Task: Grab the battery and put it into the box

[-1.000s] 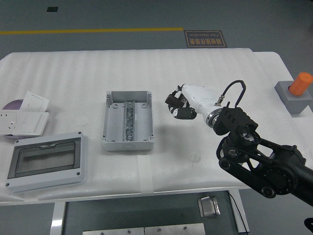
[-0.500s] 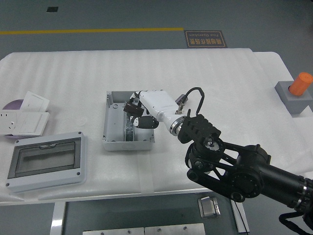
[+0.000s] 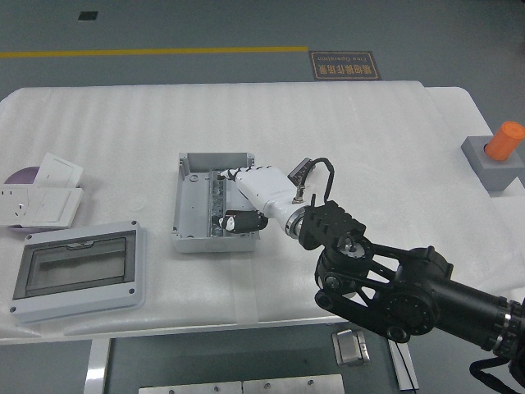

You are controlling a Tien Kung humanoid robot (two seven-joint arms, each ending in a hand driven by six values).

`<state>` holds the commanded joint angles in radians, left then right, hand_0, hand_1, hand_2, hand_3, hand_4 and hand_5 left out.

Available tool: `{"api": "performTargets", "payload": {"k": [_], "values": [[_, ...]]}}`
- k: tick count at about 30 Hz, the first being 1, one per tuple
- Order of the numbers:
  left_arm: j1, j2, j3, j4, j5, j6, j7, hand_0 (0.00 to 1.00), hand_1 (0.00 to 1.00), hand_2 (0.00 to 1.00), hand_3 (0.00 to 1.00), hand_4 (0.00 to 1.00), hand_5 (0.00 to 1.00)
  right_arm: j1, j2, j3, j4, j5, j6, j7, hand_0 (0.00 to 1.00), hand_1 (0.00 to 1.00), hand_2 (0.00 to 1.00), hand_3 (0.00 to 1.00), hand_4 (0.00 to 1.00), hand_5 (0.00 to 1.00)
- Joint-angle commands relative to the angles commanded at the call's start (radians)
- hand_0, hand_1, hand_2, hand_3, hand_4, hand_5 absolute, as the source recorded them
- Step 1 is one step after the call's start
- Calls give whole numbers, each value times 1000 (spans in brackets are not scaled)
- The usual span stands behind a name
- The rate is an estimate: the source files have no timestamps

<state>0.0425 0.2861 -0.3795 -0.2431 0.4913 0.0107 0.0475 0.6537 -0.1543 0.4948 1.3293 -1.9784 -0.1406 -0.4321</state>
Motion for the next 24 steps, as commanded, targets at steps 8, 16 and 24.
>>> {"api": "performTargets", "payload": {"k": [8, 16, 24], "values": [[0, 0, 4, 2, -5, 0, 0, 648, 672, 587, 618, 746, 453, 51, -70, 92, -102, 47, -39, 15, 787, 865, 852, 907, 939, 621], [-4, 0, 7, 2, -5, 0, 0, 647, 672, 588, 618, 745, 452, 112, -49, 31, -269, 185, -24, 53, 759, 844, 825, 874, 958, 643], [-6, 3, 16, 2, -7, 0, 1, 648, 672, 587, 618, 745, 453, 176, -20, -23, -424, 238, -7, 77, 743, 837, 821, 865, 970, 647]]}}
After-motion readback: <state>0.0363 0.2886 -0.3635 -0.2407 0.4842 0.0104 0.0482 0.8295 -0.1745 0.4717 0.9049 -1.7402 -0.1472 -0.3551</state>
